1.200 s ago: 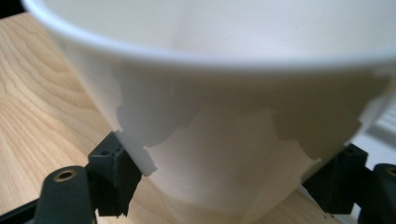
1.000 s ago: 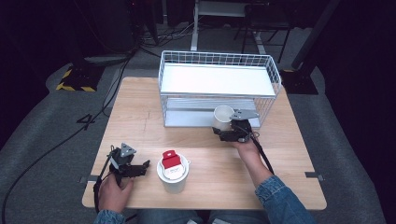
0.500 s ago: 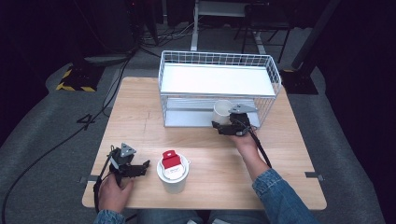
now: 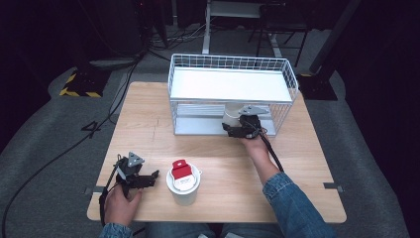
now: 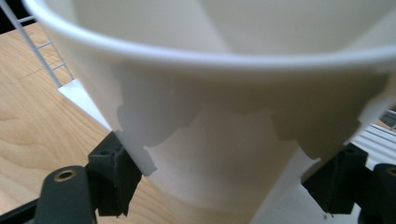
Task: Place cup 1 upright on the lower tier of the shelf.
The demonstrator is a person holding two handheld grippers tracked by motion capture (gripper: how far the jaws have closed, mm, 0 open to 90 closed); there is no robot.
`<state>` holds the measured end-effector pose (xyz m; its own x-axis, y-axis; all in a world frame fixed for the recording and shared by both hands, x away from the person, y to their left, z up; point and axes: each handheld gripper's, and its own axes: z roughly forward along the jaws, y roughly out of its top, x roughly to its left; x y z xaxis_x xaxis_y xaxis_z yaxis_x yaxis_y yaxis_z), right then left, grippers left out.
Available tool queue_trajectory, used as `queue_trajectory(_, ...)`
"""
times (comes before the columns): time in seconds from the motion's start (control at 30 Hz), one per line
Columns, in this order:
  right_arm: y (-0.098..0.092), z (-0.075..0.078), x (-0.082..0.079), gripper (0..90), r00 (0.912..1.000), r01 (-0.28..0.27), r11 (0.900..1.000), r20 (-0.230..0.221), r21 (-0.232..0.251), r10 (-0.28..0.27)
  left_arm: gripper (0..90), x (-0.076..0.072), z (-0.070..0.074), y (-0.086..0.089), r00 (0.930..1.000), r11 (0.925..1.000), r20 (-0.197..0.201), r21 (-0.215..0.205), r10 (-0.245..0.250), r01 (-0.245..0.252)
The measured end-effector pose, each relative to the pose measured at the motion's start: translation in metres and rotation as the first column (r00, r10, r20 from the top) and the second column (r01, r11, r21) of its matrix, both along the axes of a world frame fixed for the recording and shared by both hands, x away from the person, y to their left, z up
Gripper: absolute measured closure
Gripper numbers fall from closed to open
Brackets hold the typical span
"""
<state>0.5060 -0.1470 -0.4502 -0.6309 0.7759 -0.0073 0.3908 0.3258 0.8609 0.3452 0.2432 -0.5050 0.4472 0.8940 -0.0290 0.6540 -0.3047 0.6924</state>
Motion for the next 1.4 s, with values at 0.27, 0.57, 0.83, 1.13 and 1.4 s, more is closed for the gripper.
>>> queue_trajectory(0.27, 0.005, -0.007, 0.01, 23.6, 0.999, 0.044, 0.999, 0.011, -0.017, -0.044, 14.5, 0.0, 0.0, 0.0, 1.0, 1.0, 0.0, 0.0, 0.0, 0.0)
queue_trajectory(0.57, 0.011, -0.014, 0.015, 23.6, 0.9979, 0.055, 0.998, 0.037, -0.019, -0.054, 14.5, 0.0, 0.0, 0.0, 1.0, 1.0, 0.0, 0.0, 0.0, 0.0)
queue_trajectory(0.83, 0.016, -0.018, 0.024, 23.6, 0.9967, 0.061, 0.998, 0.055, -0.033, -0.06, 14.5, 0.0, 0.0, 0.0, 1.0, 1.0, 0.001, 0.0, 0.0, 0.0)
queue_trajectory(1.13, 0.022, -0.026, 0.032, 23.6, 0.9952, 0.092, 0.995, 0.036, -0.03, -0.091, 14.5, 0.0, 0.0, 0.0, 1.0, 1.0, 0.0, 0.001, -0.001, 0.001)
queue_trajectory(1.4, 0.024, -0.031, 0.035, 23.5, 0.996, 0.088, 0.995, 0.016, -0.038, -0.088, 14.5, 0.0, 0.0, 0.0, 1.0, 1.0, 0.0, 0.0, 0.0, 0.0)
